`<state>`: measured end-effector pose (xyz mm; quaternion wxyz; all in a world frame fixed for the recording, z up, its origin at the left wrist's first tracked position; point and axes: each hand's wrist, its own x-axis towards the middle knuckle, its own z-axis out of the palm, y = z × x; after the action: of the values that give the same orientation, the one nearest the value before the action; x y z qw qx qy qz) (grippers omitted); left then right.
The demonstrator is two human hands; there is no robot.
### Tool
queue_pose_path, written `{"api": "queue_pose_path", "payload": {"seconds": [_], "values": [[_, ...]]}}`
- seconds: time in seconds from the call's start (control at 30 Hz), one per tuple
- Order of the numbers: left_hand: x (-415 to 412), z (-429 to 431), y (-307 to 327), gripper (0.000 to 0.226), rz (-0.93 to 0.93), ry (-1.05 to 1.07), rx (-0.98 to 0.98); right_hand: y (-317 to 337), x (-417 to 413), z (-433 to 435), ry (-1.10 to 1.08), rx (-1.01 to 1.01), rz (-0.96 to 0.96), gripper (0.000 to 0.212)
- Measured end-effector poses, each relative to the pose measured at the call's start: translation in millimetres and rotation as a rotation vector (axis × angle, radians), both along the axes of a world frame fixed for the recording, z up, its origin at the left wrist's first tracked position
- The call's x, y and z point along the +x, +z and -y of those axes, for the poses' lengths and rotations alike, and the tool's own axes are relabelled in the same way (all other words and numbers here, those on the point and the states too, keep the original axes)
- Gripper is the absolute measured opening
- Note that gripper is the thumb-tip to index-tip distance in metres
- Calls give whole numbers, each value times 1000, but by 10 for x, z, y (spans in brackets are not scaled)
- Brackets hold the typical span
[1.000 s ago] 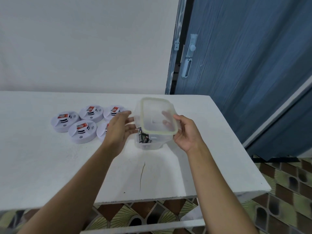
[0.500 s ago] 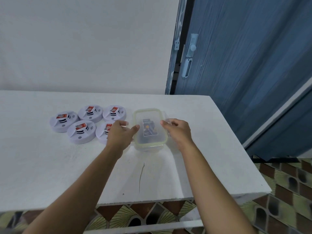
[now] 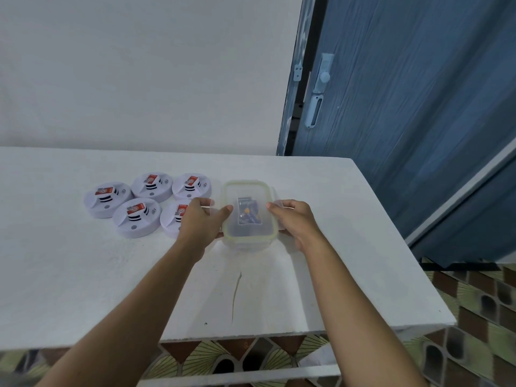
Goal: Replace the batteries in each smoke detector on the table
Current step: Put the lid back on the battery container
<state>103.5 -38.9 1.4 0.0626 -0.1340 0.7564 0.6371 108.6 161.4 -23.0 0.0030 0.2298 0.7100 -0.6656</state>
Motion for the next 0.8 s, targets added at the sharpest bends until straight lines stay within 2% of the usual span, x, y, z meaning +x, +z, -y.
{"api": "queue_pose_path", "payload": {"seconds": [0.43, 0.57, 0.67, 0.8], "values": [[-49, 6, -23, 43, 35, -63, 35, 42, -22, -26, 14, -36, 16, 27], [-69, 1, -3, 43, 14, -72, -19, 56, -22, -36, 36, -78, 14, 31], [-70, -3, -8, 55, -27, -63, -59, 58, -29, -38, 42, -90, 14, 34], [-52, 2, -66, 47, -85, -56, -134, 53, -41, -49, 43, -117, 28, 50]]}}
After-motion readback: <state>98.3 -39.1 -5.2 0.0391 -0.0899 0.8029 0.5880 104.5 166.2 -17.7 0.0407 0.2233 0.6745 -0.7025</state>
